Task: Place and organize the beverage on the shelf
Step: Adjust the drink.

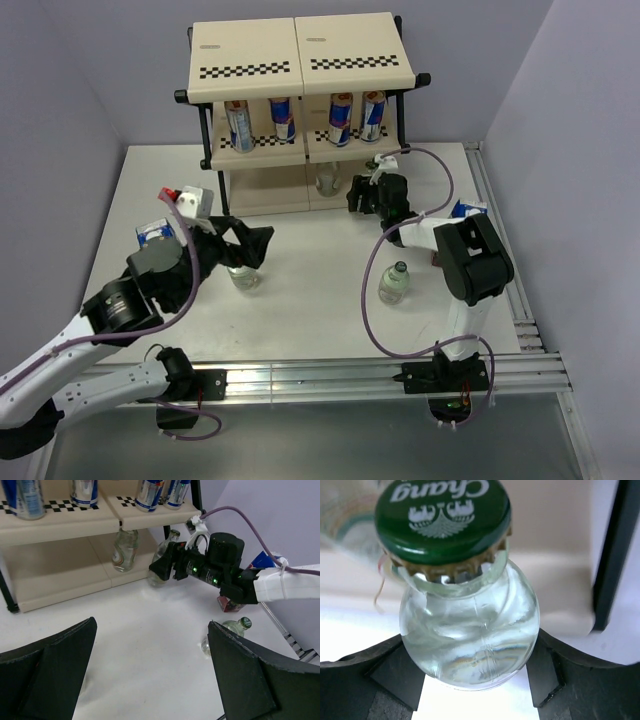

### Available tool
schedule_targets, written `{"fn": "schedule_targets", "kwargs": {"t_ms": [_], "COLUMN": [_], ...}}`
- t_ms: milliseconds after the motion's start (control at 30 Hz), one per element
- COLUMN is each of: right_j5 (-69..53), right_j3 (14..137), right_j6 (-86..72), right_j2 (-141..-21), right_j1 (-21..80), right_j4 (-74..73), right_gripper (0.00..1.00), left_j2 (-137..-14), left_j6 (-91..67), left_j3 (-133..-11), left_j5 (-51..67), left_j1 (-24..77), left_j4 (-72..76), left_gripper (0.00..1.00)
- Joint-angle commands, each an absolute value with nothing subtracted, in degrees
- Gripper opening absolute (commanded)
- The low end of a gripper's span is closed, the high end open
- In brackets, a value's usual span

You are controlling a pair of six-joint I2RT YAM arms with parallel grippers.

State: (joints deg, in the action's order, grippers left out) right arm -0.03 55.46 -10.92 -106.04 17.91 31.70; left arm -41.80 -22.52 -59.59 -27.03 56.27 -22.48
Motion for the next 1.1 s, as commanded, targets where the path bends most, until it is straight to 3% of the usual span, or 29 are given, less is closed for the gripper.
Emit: {"fn": "schedule_targets", "kwargs": {"t_ms": [0,267,433,533,667,767,967,1067], "right_j5": [-5.35,-15.36,-24.59,-30.39,-33.84,-34.45,-33.85,-33.66], "right_j3": [54.32,45.89,40.26,36.57,34.10,34.63,37.53,38.06], "right_j6": [-13.62,-14.33,-8.99,-5.55,-1.15,1.04,2.90,3.43], "right_j2": [-100.12,-90.54,-79.12,-72.35,-64.44,-62.93,-62.49,-62.40], "right_j1": [17.40,18.80,23.10,26.27,28.74,29.79,31.54,32.25], "right_j4": [39.37,44.03,41.84,40.78,37.45,34.12,28.75,27.95], "right_gripper": [0.04,0.00,0.00,0.00,0.00,0.00,0.00,0.00], "left_j2": [-44.64,-52.55,-61.95,-67.40,-71.10,-71.02,-72.16,-73.03], "left_j6": [-23.82,-27.07,-27.24,-27.60,-27.86,-28.83,-29.09,-28.92], "left_j3": [-59.59,-61.17,-65.73,-69.86,-72.42,-71.11,-70.05,-70.31], "left_j5": [-24.70,-34.52,-30.60,-24.71,-18.12,-14.16,-5.38,-4.14], "left_j1": [56.07,55.99,52.92,50.72,50.45,50.54,50.62,51.15], "left_j4": [-15.31,-13.27,-12.04,-12.74,-12.58,-10.47,-6.16,-5.10], "left_gripper": [1.00,1.00,0.97,0.89,0.71,0.54,0.31,0.26]}}
